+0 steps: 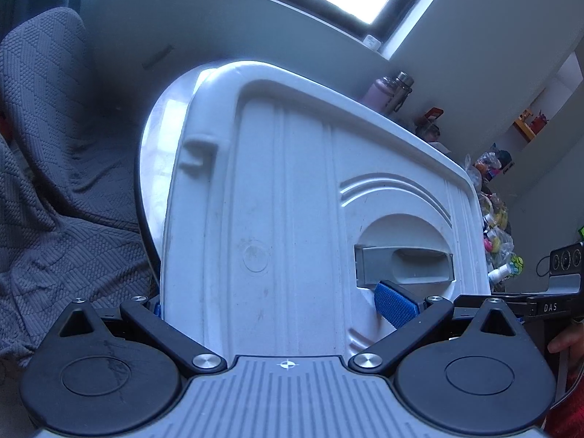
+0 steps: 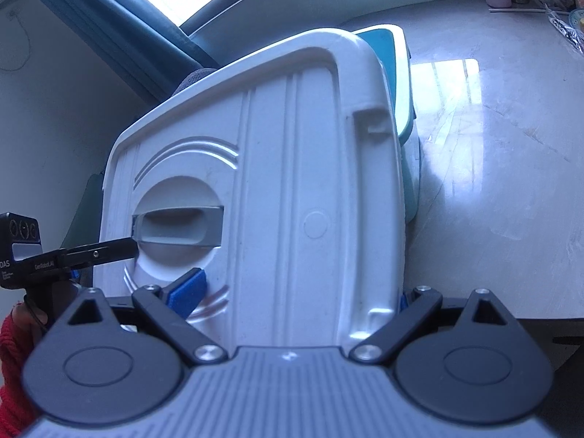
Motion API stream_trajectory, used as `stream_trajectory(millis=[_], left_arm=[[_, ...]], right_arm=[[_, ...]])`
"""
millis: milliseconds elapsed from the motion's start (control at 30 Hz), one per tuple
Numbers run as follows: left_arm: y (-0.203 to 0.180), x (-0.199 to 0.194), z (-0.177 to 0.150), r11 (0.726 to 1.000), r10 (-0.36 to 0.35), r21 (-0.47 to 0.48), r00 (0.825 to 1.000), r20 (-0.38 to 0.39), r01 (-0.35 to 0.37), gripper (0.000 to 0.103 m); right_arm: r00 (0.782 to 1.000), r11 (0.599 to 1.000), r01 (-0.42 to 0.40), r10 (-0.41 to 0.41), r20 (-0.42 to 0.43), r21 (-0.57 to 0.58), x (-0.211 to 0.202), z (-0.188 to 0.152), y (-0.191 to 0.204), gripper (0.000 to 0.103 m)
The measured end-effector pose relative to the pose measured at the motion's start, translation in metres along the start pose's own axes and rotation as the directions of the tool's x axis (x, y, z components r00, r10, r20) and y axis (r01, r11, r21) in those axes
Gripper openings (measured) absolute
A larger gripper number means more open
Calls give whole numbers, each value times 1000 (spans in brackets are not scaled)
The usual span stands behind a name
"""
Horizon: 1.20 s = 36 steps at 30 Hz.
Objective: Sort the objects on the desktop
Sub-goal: 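Carry the upright lid with both tools over to the teal bin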
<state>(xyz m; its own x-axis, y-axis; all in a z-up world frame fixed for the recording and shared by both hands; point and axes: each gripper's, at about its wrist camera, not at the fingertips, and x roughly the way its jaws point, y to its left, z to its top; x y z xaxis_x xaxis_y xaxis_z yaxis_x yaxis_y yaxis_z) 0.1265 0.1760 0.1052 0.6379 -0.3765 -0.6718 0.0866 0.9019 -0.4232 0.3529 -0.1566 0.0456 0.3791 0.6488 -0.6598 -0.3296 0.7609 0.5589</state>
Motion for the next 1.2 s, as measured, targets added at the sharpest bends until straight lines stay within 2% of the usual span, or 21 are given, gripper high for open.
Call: stream_trajectory(millis=[500, 867, 1200], left_arm=[[-9, 42, 55, 999, -34, 24, 999, -4, 34, 103], [-3, 72, 114, 999, -33, 12, 999, -22, 33, 103], [6, 87, 156, 999, -34, 27, 999, -20, 35, 103]], right_arm=[[999, 1000, 26, -27, 30, 14, -22, 7, 0, 96], [999, 999, 37, -37, 27, 8, -22, 30, 3, 97], [999, 999, 36, -36, 37, 13, -35, 24, 11, 97]])
